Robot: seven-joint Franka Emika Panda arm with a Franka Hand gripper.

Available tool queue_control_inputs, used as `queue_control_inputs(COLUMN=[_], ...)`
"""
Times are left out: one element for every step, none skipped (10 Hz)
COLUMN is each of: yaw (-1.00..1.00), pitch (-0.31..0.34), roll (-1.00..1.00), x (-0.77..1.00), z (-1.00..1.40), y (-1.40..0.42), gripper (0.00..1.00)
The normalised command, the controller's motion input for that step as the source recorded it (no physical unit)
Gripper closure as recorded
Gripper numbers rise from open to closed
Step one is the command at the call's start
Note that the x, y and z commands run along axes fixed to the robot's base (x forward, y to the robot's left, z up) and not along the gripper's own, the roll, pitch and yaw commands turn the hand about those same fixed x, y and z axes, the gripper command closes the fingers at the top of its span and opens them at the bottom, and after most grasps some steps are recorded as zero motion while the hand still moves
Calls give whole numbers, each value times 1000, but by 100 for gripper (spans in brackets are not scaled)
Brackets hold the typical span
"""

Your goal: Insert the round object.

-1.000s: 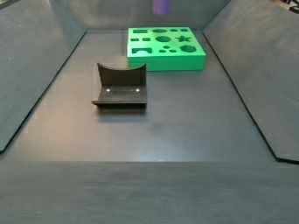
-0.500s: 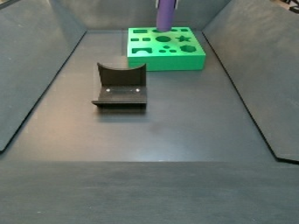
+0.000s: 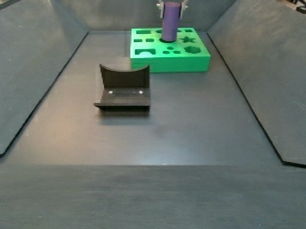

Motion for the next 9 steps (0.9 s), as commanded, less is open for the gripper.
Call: queue_control_inputs(yaw=[-37,0,0,14,0,0,0,-37,0], pitch=[100,91,89,56,11,0,-11,-121,-57], roll=[104,154,193,261,267,144,67,-183,-81], x=[274,340,446,357,131,40,100,0,0], z=[-251,-414,-517,-611,-711,-897,-1000,-743,-249], y=[0,-40,-66,0,0,-51,-126,0,23], gripper=[100,100,100,100,100,100,100,100,100])
